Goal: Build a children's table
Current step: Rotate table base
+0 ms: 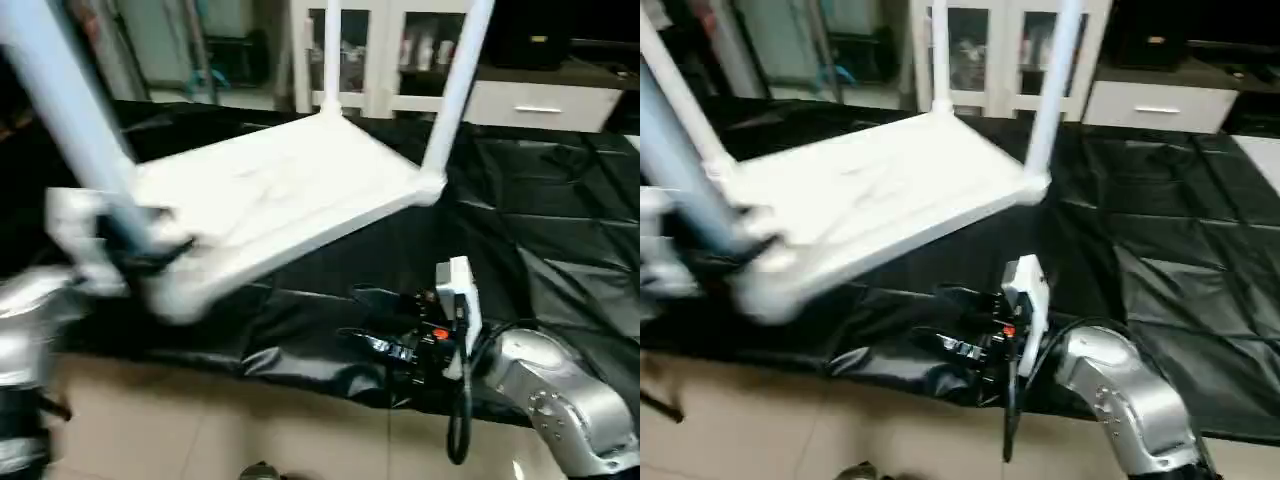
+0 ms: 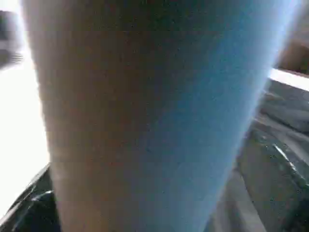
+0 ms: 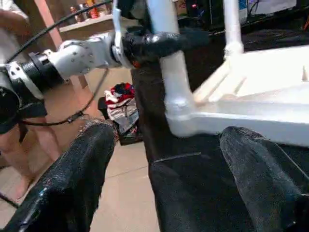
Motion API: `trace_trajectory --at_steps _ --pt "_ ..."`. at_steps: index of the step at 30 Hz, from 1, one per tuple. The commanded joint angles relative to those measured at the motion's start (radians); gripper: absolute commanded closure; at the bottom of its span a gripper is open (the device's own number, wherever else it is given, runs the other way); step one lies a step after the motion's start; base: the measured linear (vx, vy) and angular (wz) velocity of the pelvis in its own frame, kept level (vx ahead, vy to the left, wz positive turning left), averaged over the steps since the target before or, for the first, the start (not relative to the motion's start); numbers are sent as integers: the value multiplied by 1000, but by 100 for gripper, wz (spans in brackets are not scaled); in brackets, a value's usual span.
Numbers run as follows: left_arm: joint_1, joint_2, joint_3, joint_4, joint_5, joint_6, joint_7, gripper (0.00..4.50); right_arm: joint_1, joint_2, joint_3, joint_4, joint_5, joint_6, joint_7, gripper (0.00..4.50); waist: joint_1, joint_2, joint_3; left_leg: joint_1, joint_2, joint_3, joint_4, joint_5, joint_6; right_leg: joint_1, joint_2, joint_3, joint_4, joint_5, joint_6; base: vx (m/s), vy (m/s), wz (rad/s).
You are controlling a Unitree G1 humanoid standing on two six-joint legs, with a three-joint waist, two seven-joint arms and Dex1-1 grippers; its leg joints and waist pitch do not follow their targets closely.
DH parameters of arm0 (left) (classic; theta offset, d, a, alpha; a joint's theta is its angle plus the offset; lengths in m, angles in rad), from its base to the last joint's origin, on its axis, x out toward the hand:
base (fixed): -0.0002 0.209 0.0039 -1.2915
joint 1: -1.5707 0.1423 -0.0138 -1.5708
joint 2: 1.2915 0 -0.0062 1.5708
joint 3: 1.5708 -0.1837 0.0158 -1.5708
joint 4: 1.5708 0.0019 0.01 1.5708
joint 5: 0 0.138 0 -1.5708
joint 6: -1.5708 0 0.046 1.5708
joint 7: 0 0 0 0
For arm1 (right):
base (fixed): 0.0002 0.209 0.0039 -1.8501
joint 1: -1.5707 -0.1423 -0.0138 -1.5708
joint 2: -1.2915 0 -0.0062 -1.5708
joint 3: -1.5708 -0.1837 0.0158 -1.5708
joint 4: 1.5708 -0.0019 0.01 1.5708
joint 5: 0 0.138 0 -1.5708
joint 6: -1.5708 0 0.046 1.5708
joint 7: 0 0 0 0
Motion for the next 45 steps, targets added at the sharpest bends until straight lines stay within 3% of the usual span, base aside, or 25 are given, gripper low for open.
trace_trajectory --at_steps 1,2,5,7,9,13,15,16,19,20,21,22,23,24,26,27,28,29,30,31,32,33,36,40,45 --pt "-59 -52 -68 13 52 -25 -17 10 -1 -13 -28 -21 3 5 -19 63 -16 11 -47 25 9 -6 -93 -509 -65 5 -32 18 -100 -496 -119 0 0 0" --pt "-93 -98 -101 37 79 -47 -13 10 -2 -19 -40 -16 1 0 -26 63 -17 17 -48 28 8 -6 -91 -513 -68 2 -33 19 -100 -502 -116 0 0 0" --pt "-195 -228 -191 137 185 -155 56 10 0 -38 -75 -19 0 3 -32 63 -17 4 -48 27 5 -5 -88 -495 -54 6 -33 16 -113 -543 -89 0 0 0" --pt "-215 -251 -207 162 204 -170 79 10 3 -44 -80 -25 5 8 -31 63 -21 3 -49 11 2 -7 -90 -458 -48 19 -35 13 -110 -537 -74 0 0 0" --pt "-264 -327 -245 226 243 -219 144 10 16 -57 -89 -39 12 16 -30 63 -39 -1 -52 -3 -1 -8 -90 -406 -39 28 -34 8 -108 -500 -66 0 0 0" --pt "-318 -435 -300 328 331 -345 260 10 43 -69 -90 -67 14 23 -40 63 -54 -1 -61 -6 0 -3 -81 -332 -15 30 -28 9 -105 -389 -91 0 0 0" --pt "-333 -439 -296 359 356 -376 292 10 48 -70 -90 -69 13 21 -44 63 -57 -4 -66 -9 0 -2 -77 -296 -2 36 -27 9 -97 -317 -114 0 0 0" --pt "-341 -437 -288 374 363 -389 304 10 51 -71 -91 -71 12 20 -47 63 -62 0 -68 -16 -1 -3 -75 -269 4 41 -25 6 -92 -278 -124 51 4 -7" --pt "-357 -397 -265 395 354 -416 271 10 57 -72 -96 -75 10 19 -53 63 -66 0 -81 -17 -3 -1 -60 -184 27 43 -25 5 -76 -133 -168 65 0 -4" --pt "-356 -372 -257 387 337 -401 231 10 57 -73 -97 -77 4 17 -57 63 -68 -1 -85 -19 -4 0 -54 -132 42 45 -22 4 -67 -47 -187 78 -3 -3" --pt "-346 -333 -256 363 313 -360 155 10 53 -73 -94 -71 -3 13 -60 63 -69 -17 -90 -18 -5 3 -46 -74 65 46 -18 4 -56 56 -210 83 3 -3" --pt "-343 -324 -258 358 311 -349 141 10 51 -72 -93 -68 -6 11 -61 63 -65 -10 -93 -18 -6 2 -42 -41 74 46 -20 4 -45 100 -224 64 5 -1" --pt "-319 -257 -279 319 305 -277 44 10 36 -68 -83 -43 -34 -5 -69 63 -64 -9 -92 -16 -4 6 -41 -16 94 39 -20 2 -41 128 -246 64 5 -1" --pt "-312 -237 -289 314 310 -262 21 10 30 -67 -78 -35 -42 -9 -72 63 -67 -5 -91 -20 -7 6 -39 -11 102 37 -18 2 -40 126 -250 0 0 0" --pt "-298 -172 -330 324 356 -231 -29 10 5 -62 -64 -5 -75 -30 -85 63 -74 -7 -82 -12 -3 13 -42 -92 103 29 -18 2 -50 34 -254 0 0 0" --pt "-297 -155 -346 340 382 -234 -34 10 -5 -58 -62 3 -84 -38 -93 63 -75 -3 -78 -9 1 12 -48 -134 92 27 -22 4 -56 -38 -249 0 0 0" --pt "-299 -142 -362 368 414 -259 -29 10 -17 -52 -62 10 -88 -43 -99 63 -69 -6 -75 -3 4 15 -50 -176 74 22 -23 6 -62 -110 -237 0 0 0" --pt "-314 -138 -377 442 461 -318 7 10 -45 -36 -66 30 -104 -63 -129 63 -67 -4 -73 1 6 16 -52 -194 65 20 -24 8 -65 -138 -230 0 0 0" --pt "-320 -141 -379 466 472 -334 21 10 -55 -30 -69 40 -110 -70 -141 63 -64 -14 -68 -3 6 15 -58 -217 48 22 -25 8 -69 -190 -212 0 0 0" --pt "-320 -141 -379 466 472 -334 21 10 -55 -30 -69 40 -110 -70 -141 63 -58 -10 -67 -1 7 14 -63 -234 34 20 -27 9 -71 -223 -201 0 0 0" --pt "-331 -150 -381 498 484 -350 44 10 -70 -26 -69 61 -121 -80 -150 63 -53 -14 -68 7 10 14 -65 -262 13 16 -29 11 -72 -253 -191 0 0 0" --pt "-340 -159 -383 522 490 -351 59 10 -84 -24 -70 82 -132 -89 -155 63 -50 -20 -69 12 13 16 -65 -269 3 13 -29 13 -74 -229 -193 0 0 0" --pt "-348 -185 -394 539 485 -349 62 10 -127 -17 -79 139 -176 -108 -196 63 -49 -24 -70 3 10 12 -68 -255 -9 21 -30 12 -64 -176 -200 0 0 0" --pt "-372 -234 -397 576 486 -343 55 10 -154 -29 -93 175 -193 -120 -194 63 -46 -43 -72 -2 6 14 -64 -222 4 28 -34 10 -62 -130 -209 0 0 0" --pt "-410 -269 -415 666 531 -381 77 25 -157 -63 -82 199 -213 -135 -167 63 -45 -49 -74 -8 3 12 -58 -169 27 38 -33 9 -55 -46 -212 0 0 0"
